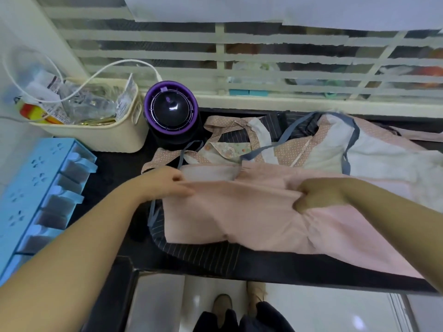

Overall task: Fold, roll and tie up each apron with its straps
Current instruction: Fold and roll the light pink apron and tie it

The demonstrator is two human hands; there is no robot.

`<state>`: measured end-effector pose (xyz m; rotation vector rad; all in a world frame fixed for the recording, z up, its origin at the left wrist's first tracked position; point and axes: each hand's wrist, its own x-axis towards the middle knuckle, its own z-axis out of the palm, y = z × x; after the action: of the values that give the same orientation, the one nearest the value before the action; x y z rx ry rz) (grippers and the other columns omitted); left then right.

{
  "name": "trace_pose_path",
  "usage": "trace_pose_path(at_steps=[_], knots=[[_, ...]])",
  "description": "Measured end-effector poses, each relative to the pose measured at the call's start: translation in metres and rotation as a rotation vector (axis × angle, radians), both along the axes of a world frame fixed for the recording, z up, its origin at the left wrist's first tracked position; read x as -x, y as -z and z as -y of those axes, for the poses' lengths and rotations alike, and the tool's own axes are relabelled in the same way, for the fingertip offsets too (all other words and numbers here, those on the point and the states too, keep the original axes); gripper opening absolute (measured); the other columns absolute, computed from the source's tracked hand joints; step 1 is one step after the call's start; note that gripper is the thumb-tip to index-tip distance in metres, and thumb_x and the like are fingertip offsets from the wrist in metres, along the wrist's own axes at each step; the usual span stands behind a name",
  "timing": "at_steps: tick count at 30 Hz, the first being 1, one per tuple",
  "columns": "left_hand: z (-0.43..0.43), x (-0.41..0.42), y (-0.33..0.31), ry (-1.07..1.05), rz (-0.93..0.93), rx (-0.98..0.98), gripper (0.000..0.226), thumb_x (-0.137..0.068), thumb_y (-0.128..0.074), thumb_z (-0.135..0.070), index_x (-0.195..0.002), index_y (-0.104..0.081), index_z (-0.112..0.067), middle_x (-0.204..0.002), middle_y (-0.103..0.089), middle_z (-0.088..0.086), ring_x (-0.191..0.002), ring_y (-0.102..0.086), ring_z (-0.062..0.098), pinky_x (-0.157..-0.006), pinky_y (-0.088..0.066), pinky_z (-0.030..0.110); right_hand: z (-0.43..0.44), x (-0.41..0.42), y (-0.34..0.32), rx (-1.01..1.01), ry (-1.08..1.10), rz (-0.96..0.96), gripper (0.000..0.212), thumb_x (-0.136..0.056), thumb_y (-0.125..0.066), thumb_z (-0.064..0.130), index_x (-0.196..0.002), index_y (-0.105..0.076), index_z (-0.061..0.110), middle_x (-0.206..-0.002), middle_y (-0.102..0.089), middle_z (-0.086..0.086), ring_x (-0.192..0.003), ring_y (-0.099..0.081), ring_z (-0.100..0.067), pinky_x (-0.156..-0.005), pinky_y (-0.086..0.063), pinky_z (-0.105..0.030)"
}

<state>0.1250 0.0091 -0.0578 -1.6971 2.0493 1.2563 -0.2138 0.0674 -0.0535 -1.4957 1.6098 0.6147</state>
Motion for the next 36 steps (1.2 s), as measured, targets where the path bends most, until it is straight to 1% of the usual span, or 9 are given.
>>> trace_pose_path(at_steps=[3, 7, 12, 17, 21, 24, 29, 32, 36], knots=[[-0.014, -0.009, 0.019, -0.429, -0.204, 0.131, 0.032, -0.082, -0.070, -0.043, -0.108, -0.061, -0.025, -0.101, -0.059, -0.011, -0.092, -0.057, 0.008, -0.071, -0.044, 0.024, 0.005, 0.007, 0.010, 0.082, 0.094, 0.061, 0.030, -0.082, -0.061, 0.027, -0.110, -0.063, 0.017, -0.112, -0.061, 0.000, -0.104, -0.055, -0.019, -0.091, -0.041, -0.028], [-0.043, -0.008, 0.041, -0.864, -0.561, -0.149, 0.035, -0.086, -0.067, -0.037, -0.113, -0.065, -0.015, -0.107, -0.070, 0.002, -0.102, -0.065, 0.020, -0.089, -0.051, 0.035, 0.008, 0.009, 0.023, 0.089, 0.157, 0.106, 0.017, -0.085, -0.060, 0.024, -0.100, -0.064, 0.019, -0.110, -0.060, -0.001, -0.103, -0.053, -0.020, -0.086, -0.037, -0.028], [-0.067, -0.019, 0.039, -0.744, -0.641, -0.428, 0.061, -0.062, -0.084, -0.044, -0.112, -0.066, -0.012, -0.109, -0.072, 0.005, -0.103, -0.067, 0.021, -0.088, -0.050, 0.034, 0.009, 0.013, 0.025, 0.105, 0.221, 0.129, 0.024, -0.087, -0.057, 0.021, -0.110, -0.061, 0.015, -0.116, -0.058, -0.002, -0.106, -0.051, -0.020, -0.088, -0.034, -0.027], [-0.079, -0.003, 0.041, -0.888, -0.783, -0.175, 0.023, -0.100, -0.046, -0.025, -0.113, -0.063, -0.016, -0.115, -0.069, 0.006, -0.103, -0.066, 0.015, -0.094, -0.048, 0.033, 0.011, 0.011, 0.026, 0.115, 0.214, 0.100, 0.029, -0.085, -0.058, 0.023, -0.113, -0.061, 0.014, -0.119, -0.056, -0.005, -0.109, -0.048, -0.022, -0.088, -0.035, -0.030], [-0.070, 0.012, 0.028, -0.654, -0.456, 0.223, 0.035, -0.103, -0.035, -0.029, -0.128, -0.053, -0.011, -0.118, -0.058, -0.003, -0.113, -0.054, 0.015, -0.092, -0.037, 0.025, 0.015, 0.014, 0.024, 0.041, 0.204, 0.060, 0.037, -0.081, -0.062, 0.031, -0.115, -0.059, 0.018, -0.122, -0.055, -0.002, -0.110, -0.050, -0.022, -0.085, -0.041, -0.031], [-0.055, 0.003, 0.026, -0.478, -0.150, 0.391, 0.035, -0.104, -0.033, -0.027, -0.119, -0.051, -0.002, -0.105, -0.057, 0.010, -0.101, -0.055, 0.026, -0.079, -0.033, 0.028, 0.016, 0.013, 0.024, -0.003, 0.206, 0.073, 0.045, -0.081, -0.064, 0.036, -0.123, -0.052, 0.024, -0.130, -0.050, 0.002, -0.115, -0.047, -0.020, -0.067, -0.040, -0.024], [-0.047, -0.023, 0.036, -0.426, 0.147, 0.473, 0.026, -0.101, -0.036, -0.017, -0.126, -0.041, -0.010, -0.107, -0.060, 0.019, -0.082, -0.054, 0.030, -0.071, -0.041, 0.040, 0.011, 0.007, 0.034, 0.078, 0.041, 0.043, 0.055, -0.096, -0.051, 0.040, -0.142, -0.042, 0.011, -0.149, -0.039, -0.001, -0.134, -0.038, -0.020, -0.109, -0.032, -0.033], [-0.051, -0.013, 0.036, -0.458, 0.339, 0.672, 0.055, -0.093, -0.048, -0.011, -0.144, -0.031, -0.020, -0.130, -0.047, 0.018, -0.108, -0.053, 0.037, -0.091, -0.041, 0.049, 0.008, 0.006, 0.034, 0.093, -0.009, 0.053, 0.046, -0.099, -0.047, 0.038, -0.135, -0.050, 0.010, -0.147, -0.043, -0.003, -0.131, -0.042, -0.020, -0.110, -0.030, -0.033], [-0.052, 0.042, 0.040, 0.170, 0.100, 1.088, 0.043, -0.073, -0.065, -0.004, -0.116, -0.061, -0.001, -0.111, -0.065, 0.019, -0.089, -0.068, 0.034, -0.071, -0.055, 0.040, 0.012, 0.010, 0.026, 0.098, -0.016, 0.119, 0.042, -0.098, -0.048, 0.039, -0.130, -0.055, 0.013, -0.142, -0.046, 0.003, -0.123, -0.046, -0.014, -0.106, -0.031, -0.029]])
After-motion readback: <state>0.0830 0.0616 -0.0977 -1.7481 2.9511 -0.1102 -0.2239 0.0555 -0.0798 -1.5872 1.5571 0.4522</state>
